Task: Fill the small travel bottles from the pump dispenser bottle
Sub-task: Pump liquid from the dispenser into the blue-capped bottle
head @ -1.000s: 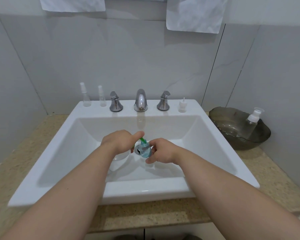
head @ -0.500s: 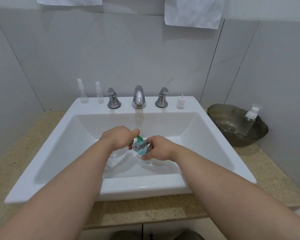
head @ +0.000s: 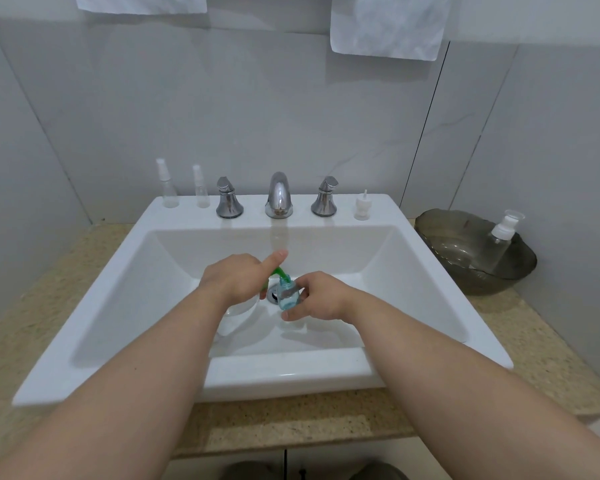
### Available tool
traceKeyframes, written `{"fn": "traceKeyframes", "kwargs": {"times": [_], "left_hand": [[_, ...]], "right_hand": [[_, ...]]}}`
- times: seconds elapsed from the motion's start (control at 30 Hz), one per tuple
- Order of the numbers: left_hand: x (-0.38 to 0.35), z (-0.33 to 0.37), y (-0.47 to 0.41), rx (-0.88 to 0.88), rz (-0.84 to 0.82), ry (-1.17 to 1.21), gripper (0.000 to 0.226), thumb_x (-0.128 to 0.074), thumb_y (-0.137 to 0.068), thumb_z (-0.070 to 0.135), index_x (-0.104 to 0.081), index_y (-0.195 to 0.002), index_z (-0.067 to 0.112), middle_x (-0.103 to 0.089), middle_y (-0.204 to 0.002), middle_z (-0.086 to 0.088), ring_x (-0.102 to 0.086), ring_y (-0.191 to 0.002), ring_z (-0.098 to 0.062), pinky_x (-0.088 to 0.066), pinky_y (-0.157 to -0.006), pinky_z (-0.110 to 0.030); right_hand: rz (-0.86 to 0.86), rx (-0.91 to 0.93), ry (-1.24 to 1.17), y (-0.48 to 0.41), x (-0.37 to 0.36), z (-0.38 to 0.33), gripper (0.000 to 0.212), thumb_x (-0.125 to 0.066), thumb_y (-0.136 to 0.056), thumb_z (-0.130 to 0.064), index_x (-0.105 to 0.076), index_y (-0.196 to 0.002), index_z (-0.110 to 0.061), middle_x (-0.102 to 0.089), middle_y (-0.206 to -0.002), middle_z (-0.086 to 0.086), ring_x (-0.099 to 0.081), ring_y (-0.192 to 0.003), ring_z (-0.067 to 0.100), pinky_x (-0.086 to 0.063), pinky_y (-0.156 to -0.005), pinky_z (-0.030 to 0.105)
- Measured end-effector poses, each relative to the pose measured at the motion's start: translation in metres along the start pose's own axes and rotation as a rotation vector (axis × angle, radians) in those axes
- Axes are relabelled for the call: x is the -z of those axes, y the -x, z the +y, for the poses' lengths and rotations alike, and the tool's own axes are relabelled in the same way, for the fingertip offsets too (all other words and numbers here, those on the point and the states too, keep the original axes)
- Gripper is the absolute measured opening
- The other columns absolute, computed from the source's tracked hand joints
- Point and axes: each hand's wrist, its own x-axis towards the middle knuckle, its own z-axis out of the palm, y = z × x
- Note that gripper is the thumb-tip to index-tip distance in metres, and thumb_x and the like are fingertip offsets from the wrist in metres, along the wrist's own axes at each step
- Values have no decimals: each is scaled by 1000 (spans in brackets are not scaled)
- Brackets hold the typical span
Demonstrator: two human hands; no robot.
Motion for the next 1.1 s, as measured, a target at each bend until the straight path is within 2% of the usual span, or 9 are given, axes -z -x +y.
{"fn": "traceKeyframes", "kwargs": {"times": [0.13, 0.3, 0.57, 0.67, 0.8, 1.0, 1.1], "left_hand": [[0, 0, 2, 9, 9, 16, 95, -13, -92, 86, -76, -67, 19, -71, -88, 6, -62, -85, -15, -41, -80, -39], [0, 3, 1, 34, -14, -3, 77, -27, -97, 71, -77, -70, 18, -72, -85, 6, -63, -85, -17, -43, -77, -36], [-1, 6, -3, -54, -46, -144, 75, -21, -104, 57, -78, -77, 15, -72, -95, -3, -62, -91, -23, -48, -86, -38], [-2, 8, -4, -67, -47, -160, 71, -23, -104, 52, -77, -78, 14, -71, -95, -3, -61, -90, -22, -45, -80, -37], [-4, 8, -5, -84, -35, -126, 64, -28, -99, 49, -73, -69, 15, -72, -92, -2, -63, -87, -22, -44, -74, -35], [-2, 5, -5, -95, -42, -43, 61, -27, -85, 52, -69, -59, 17, -70, -83, -2, -63, -83, -24, -49, -78, -37], [0, 7, -3, -92, -27, -41, 61, -29, -93, 49, -69, -61, 16, -68, -83, -2, -62, -83, -23, -47, -74, -36]], "right_hand": [[5, 1, 3, 1, 0, 0, 50, -87, -80, -30, -69, -125, -18, -57, -81, -10, -56, -74, 9, -42, -71, 24], [1, 5, 8, 1, 0, 1, 45, -87, -81, -30, -69, -121, -19, -55, -77, -10, -54, -71, 8, -40, -67, 22], [6, 20, 35, 1, 0, 2, 41, -87, -81, -30, -69, -116, -19, -56, -76, -10, -55, -70, 8, -41, -68, 23], [1, 23, 44, 1, -1, 2, 38, -87, -81, -30, -68, -112, -21, -56, -75, -10, -55, -69, 9, -40, -66, 23], [-8, 29, 77, 1, -1, 3, 35, -87, -80, -32, -67, -107, -23, -57, -76, -9, -55, -70, 10, -41, -67, 25], [6, 34, 85, 0, -3, 1, 46, -87, -80, -34, -69, -119, -17, -57, -79, -9, -54, -71, 9, -41, -67, 24], [-1, 31, 84, 1, -3, 0, 43, -87, -81, -33, -68, -116, -19, -56, -79, -9, -54, -71, 9, -41, -66, 24]]}}
